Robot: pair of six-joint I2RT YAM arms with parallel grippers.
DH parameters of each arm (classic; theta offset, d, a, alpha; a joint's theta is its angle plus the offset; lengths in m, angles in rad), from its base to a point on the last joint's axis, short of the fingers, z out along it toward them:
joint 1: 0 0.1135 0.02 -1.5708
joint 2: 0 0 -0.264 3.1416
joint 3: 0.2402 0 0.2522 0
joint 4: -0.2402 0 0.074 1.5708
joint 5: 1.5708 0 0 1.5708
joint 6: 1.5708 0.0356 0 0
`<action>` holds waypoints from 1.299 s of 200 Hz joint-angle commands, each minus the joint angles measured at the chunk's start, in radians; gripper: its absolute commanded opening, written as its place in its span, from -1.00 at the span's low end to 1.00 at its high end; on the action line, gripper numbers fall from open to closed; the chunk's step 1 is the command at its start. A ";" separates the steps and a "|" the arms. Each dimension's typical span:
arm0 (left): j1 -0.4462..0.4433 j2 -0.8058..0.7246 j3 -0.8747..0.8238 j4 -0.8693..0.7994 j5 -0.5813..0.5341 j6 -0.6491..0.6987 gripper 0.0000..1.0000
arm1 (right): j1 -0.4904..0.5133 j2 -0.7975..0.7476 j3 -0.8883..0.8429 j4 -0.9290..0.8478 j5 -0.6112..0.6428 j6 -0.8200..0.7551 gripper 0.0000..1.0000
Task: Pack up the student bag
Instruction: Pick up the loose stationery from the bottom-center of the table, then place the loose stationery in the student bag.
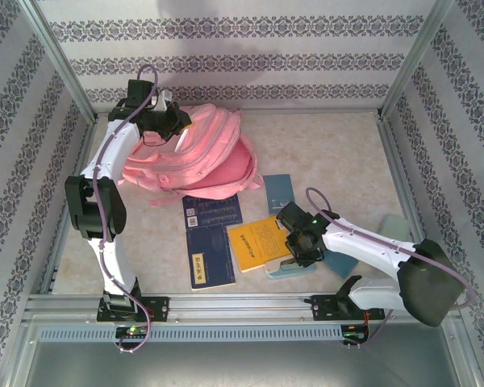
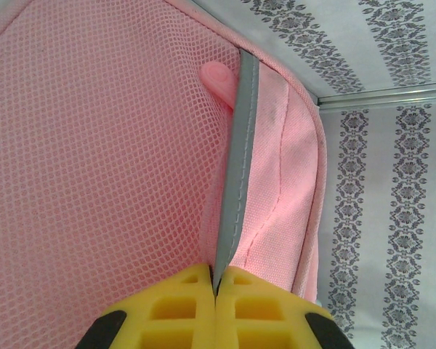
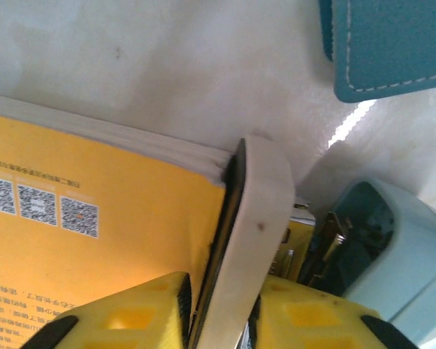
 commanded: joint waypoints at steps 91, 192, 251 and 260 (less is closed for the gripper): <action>0.010 -0.054 -0.001 0.065 0.042 -0.012 -1.00 | -0.084 -0.194 0.140 -0.220 0.168 -0.188 -0.99; -0.023 -0.111 0.131 -0.016 0.142 0.030 -1.00 | -0.237 0.017 0.541 0.312 -0.118 -0.875 -1.00; -0.075 -0.146 0.188 -0.049 0.263 0.058 -1.00 | -0.249 0.310 0.699 0.643 -0.264 -0.771 -1.00; -0.075 -0.162 0.172 -0.022 0.281 0.044 -1.00 | -0.248 0.356 0.697 0.704 -0.286 -0.736 -1.00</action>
